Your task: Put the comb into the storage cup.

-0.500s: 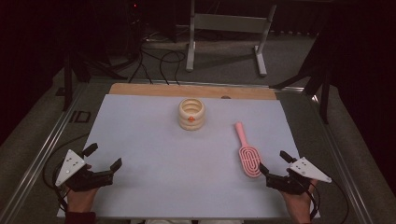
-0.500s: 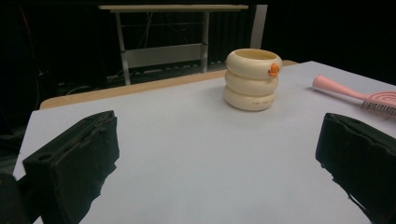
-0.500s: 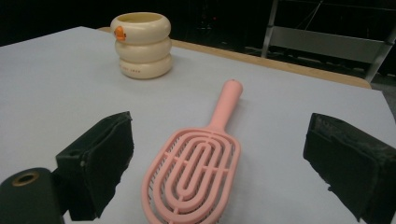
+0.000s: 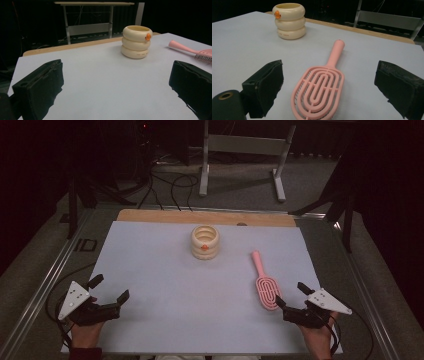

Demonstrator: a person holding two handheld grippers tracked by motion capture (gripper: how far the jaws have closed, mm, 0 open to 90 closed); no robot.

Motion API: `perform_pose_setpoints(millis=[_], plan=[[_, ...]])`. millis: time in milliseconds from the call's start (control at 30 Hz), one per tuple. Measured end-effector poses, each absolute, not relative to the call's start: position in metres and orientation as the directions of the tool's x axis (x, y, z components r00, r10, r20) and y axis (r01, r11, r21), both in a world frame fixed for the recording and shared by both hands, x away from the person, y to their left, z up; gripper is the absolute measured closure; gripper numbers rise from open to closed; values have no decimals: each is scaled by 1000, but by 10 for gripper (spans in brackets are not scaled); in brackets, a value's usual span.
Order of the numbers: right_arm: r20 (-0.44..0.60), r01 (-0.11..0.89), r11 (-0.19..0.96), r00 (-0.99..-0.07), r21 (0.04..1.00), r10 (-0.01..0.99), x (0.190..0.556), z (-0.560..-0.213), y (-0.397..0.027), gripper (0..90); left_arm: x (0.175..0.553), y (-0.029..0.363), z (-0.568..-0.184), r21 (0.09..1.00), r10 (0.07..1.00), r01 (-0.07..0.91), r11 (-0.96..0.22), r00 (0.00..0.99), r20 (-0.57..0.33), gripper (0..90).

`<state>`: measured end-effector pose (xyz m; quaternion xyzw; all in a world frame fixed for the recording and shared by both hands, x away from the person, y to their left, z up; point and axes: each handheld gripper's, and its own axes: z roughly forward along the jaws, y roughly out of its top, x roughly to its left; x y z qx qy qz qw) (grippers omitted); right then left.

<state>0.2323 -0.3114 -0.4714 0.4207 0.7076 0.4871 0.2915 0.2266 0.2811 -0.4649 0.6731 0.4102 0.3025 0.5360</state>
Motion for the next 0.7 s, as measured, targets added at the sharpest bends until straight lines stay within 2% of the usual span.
perform_pose_setpoints(millis=[233, 400, 633, 667, 700], plan=[[4, 330, 179, -485, 927, 875, 233, -470, -307, 90, 227, 280, -467, 968, 874, 233, -92, 485, -33, 3], [7, 339, 184, -492, 923, 870, 233, -470, -305, 149, 227, 279, -468, 967, 873, 235, -95, 487, -33, 3], [-9, 353, 223, -517, 909, 856, 235, -473, -289, 439, 227, 277, -468, 967, 871, 236, -101, 491, -29, 3], [-9, 353, 223, -517, 909, 856, 235, -473, -289, 439, 227, 277, -468, 967, 871, 236, -101, 491, -29, 3], [-14, 358, 243, -535, 902, 845, 234, -474, -283, 494, 227, 277, -468, 967, 870, 236, -100, 491, -30, 3]])
